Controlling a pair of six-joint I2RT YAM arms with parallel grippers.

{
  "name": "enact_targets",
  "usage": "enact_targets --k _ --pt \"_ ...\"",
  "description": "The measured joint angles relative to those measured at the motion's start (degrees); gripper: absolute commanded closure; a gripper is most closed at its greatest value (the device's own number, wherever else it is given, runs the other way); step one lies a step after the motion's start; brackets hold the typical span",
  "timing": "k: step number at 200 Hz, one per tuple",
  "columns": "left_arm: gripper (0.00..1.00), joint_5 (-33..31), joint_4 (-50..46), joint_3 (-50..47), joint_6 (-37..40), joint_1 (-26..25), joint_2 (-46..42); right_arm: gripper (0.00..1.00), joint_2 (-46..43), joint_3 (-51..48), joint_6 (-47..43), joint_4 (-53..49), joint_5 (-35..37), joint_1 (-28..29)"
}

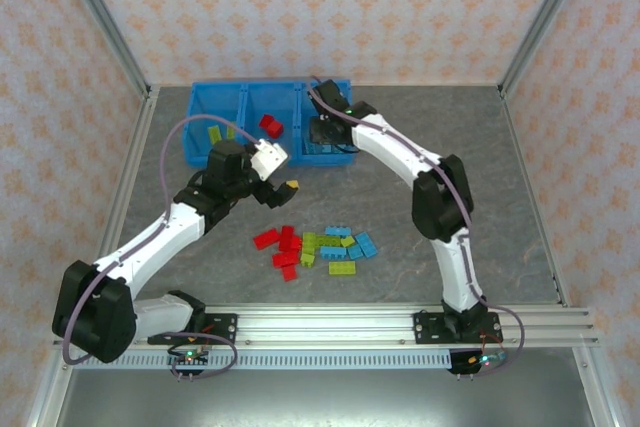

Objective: Sort the legos into containers by color

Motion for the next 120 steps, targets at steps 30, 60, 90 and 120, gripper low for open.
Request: enact_targets --k 30,60,90,120 --pt "0.00 -1.20 -5.66 6.62 -14.47 -0.26 2.93 0.51 -16.24 -10.84 -0.59 -1.33 -0.37 0.00" --pt "0.12 -8.04 -16.59 14.05 -29.62 -4.50 3.39 0.39 -31.80 -16.48 -1.86 -3.32 -0.79 0.00" --pt "0.20 -13.99 -30.67 19.10 -41.90 -10.36 5.05 0.28 -39.80 -19.69 -1.05 -7.43 -0.79 0.00" --pt "0.31 -16.57 -41.44 19.41 -52.17 -14.47 10.47 0.25 -40.37 -22.82 0.57 -11.34 -0.79 0.00"
